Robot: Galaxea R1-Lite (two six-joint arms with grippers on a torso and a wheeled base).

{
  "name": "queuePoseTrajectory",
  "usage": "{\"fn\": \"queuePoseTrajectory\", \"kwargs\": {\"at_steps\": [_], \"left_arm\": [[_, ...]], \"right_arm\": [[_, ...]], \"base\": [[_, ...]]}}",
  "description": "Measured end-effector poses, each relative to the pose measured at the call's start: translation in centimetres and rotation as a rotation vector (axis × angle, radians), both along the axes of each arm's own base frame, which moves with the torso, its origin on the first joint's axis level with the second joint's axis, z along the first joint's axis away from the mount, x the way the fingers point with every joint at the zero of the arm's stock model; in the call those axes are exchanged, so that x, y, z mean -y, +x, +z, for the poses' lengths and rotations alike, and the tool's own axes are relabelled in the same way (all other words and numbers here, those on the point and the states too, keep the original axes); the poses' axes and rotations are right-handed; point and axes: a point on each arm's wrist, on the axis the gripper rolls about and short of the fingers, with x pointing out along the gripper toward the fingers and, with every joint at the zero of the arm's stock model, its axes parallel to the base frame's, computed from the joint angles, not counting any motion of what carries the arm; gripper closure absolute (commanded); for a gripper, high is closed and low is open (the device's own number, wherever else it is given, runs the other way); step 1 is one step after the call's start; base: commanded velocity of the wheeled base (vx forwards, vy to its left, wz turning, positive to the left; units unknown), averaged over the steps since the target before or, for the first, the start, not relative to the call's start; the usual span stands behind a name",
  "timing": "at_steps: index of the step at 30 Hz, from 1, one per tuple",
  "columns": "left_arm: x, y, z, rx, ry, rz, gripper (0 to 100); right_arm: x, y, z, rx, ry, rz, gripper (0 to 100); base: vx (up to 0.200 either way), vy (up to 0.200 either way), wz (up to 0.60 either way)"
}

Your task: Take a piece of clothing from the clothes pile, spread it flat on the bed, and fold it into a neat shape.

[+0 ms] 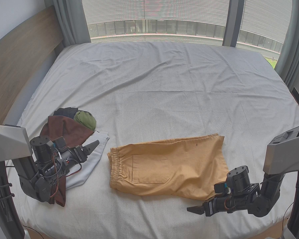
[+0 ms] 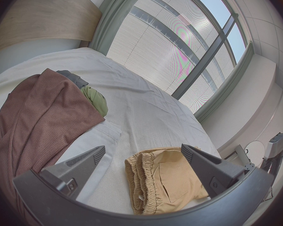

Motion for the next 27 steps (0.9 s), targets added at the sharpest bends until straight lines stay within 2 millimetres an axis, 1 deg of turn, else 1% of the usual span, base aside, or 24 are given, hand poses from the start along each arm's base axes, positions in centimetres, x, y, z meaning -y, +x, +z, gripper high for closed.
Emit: {"fn": "queuePoseTrajectory", "kwargs": {"at_steps": [3, 6, 10, 16, 19, 22, 27], "left_arm": [[0.0, 0.0, 0.0, -0.002, 0.0, -0.002, 0], [0.1, -0.1, -0.1, -0.005, 0.0, -0.003, 0], [0.1, -0.3, -0.2, -0.014, 0.001, -0.006, 0], [0.4, -0.5, -0.4, -0.025, 0.002, -0.016, 0], [0.5, -0.7, -0.5, -0.034, 0.003, -0.019, 0], [0.6, -0.9, -0.7, -0.045, 0.004, -0.027, 0], [1.0, -1.1, -1.1, -0.063, 0.005, -0.038, 0]], "right_arm": [[-1.1, -1.1, 0.8, 0.011, 0.017, 0.059, 0], [-1.9, -1.8, 1.9, 0.036, 0.042, 0.096, 0], [-2.9, -1.6, 3.4, 0.089, 0.09, 0.116, 0], [-4.2, 0.1, 5.5, 0.165, 0.192, 0.115, 0], [-4.7, 1.5, 6.6, 0.201, 0.243, 0.096, 0], [-4.5, 2.6, 7.4, 0.223, 0.283, 0.086, 0], [-3.7, 3.9, 8.0, 0.255, 0.303, 0.048, 0]], "base": [[0.0, 0.0, 0.0], [0.0, 0.0, 0.0], [0.0, 0.0, 0.0], [0.0, 0.0, 0.0], [0.0, 0.0, 0.0], [0.0, 0.0, 0.0], [0.0, 0.0, 0.0]]}}
